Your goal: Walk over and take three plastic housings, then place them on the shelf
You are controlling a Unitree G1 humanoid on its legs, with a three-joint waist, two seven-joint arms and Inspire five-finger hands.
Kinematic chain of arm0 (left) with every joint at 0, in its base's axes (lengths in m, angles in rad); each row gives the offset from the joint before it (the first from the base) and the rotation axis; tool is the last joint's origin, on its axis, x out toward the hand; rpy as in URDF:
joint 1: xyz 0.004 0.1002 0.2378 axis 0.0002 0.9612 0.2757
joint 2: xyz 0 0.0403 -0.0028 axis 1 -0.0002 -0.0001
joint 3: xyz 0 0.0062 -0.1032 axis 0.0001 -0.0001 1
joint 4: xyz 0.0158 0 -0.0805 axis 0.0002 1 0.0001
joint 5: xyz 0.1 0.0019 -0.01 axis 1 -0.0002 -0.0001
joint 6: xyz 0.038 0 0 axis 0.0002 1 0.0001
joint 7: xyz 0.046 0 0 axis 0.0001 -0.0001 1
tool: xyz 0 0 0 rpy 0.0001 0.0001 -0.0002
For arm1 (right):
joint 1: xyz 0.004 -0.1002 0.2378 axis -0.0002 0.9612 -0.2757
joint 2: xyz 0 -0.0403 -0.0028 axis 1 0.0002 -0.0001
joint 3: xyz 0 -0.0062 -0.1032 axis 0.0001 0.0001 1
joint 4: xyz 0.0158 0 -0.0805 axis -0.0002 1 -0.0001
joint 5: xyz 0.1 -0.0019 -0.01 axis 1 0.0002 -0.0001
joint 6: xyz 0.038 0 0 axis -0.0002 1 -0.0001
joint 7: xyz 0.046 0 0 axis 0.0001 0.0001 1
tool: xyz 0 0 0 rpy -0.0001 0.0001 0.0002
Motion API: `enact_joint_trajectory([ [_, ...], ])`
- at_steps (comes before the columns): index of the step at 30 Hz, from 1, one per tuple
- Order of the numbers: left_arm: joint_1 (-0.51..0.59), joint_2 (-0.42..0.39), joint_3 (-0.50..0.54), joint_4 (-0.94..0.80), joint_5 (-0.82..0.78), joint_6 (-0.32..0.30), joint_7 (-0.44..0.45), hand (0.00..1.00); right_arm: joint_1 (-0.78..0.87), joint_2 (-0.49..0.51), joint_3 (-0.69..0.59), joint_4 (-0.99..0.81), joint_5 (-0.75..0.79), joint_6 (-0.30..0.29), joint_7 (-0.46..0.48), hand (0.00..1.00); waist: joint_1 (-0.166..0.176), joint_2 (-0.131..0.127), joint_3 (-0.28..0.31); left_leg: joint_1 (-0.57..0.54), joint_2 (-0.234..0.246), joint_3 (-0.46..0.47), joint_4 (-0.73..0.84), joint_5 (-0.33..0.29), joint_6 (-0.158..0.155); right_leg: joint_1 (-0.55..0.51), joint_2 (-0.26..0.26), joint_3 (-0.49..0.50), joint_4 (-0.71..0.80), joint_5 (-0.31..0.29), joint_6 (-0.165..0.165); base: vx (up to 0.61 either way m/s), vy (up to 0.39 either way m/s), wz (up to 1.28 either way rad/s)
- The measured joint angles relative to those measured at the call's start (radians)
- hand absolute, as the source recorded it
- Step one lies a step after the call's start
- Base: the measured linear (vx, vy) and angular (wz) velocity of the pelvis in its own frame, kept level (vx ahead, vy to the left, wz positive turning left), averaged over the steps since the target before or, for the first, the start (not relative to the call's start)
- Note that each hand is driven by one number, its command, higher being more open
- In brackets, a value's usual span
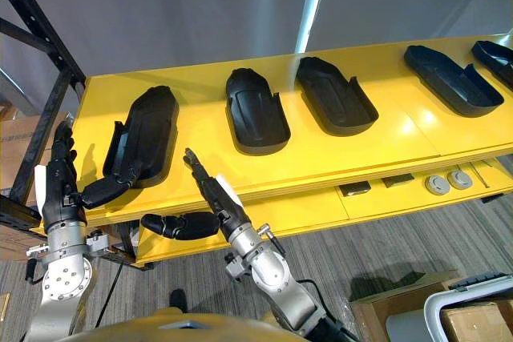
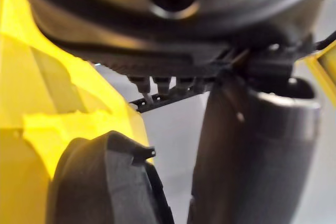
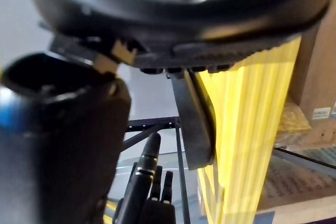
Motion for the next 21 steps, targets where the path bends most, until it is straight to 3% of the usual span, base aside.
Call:
enact_joint_trajectory([
  [5, -0.004, -0.032, 0.006, 0.000, -0.001, -0.001, 0.051, 1.00, -0.026, 0.006, 0.017, 0.030, -0.015, -0.019, -0.029, 1.00, 0.000, 0.006, -0.001, -0.024, 0.000, -0.018, 0.000, 0.010, 0.001, -0.014, 0.001, -0.019, 0.007, -0.003, -0.005, -0.02, -0.004, 0.10],
  [9, -0.022, -0.058, 0.007, 0.000, -0.020, 0.003, 0.023, 1.00, -0.053, 0.009, 0.020, 0.057, -0.017, -0.023, -0.042, 1.00, 0.011, 0.008, 0.000, -0.030, 0.000, -0.034, 0.000, 0.019, 0.001, -0.014, 0.002, -0.029, 0.013, -0.002, -0.003, -0.01, -0.011, 0.10],
  [15, -0.027, -0.074, 0.001, 0.057, -0.269, 0.092, -0.158, 1.00, -0.081, 0.033, -0.014, 0.083, -0.017, -0.013, -0.041, 1.00, 0.025, 0.027, 0.010, -0.033, 0.000, -0.041, 0.000, 0.024, 0.002, -0.014, 0.001, -0.037, 0.017, -0.006, -0.009, -0.04, -0.005, 0.04],
  [21, -0.034, -0.078, 0.013, 0.076, -0.404, 0.080, -0.269, 1.00, -0.112, 0.039, -0.042, 0.098, -0.017, 0.006, -0.032, 1.00, 0.032, 0.035, 0.012, -0.037, -0.001, -0.052, 0.000, 0.030, 0.004, -0.012, 0.000, -0.047, 0.021, -0.006, -0.009, -0.02, -0.007, 0.05],
])
